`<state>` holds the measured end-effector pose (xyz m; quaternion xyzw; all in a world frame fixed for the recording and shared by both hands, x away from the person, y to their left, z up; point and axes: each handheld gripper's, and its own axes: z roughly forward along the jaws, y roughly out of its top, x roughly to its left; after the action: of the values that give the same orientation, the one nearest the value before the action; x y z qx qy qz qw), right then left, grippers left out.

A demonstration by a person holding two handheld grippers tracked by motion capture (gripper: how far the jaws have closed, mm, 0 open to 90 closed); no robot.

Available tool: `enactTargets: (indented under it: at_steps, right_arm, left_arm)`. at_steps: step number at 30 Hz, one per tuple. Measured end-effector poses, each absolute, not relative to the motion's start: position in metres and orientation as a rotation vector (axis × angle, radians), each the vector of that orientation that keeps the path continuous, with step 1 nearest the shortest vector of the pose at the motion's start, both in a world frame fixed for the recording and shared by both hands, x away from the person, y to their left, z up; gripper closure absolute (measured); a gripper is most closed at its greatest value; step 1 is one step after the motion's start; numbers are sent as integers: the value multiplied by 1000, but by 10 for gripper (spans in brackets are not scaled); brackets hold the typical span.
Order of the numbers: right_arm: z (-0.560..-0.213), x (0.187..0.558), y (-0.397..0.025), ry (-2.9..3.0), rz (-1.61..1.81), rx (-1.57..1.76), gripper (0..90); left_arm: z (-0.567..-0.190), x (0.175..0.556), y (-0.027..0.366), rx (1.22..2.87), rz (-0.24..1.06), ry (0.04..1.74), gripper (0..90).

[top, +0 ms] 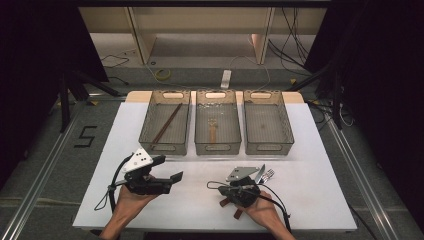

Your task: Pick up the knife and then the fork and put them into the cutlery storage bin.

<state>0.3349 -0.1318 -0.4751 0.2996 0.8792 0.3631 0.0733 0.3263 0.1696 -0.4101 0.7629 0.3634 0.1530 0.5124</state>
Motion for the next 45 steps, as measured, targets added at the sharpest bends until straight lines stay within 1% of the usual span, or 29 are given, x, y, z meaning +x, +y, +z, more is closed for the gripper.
enactTargets:
  at_steps: [5,18,29,45]
  right_arm:
    - [-484,332,-126,2707,1016,891,899]
    - [-480,329,-135,2779,973,910,900]
    - [-475,321,-156,2861,885,884,900]
    - [-470,316,-200,2826,835,1004,900]
  left_arm:
    - [-410,326,169,1842,374,867,162]
    - [-410,325,169,1849,387,867,162]
    - [-410,325,170,1847,393,876,162]
    - [-409,325,170,1844,398,874,162]
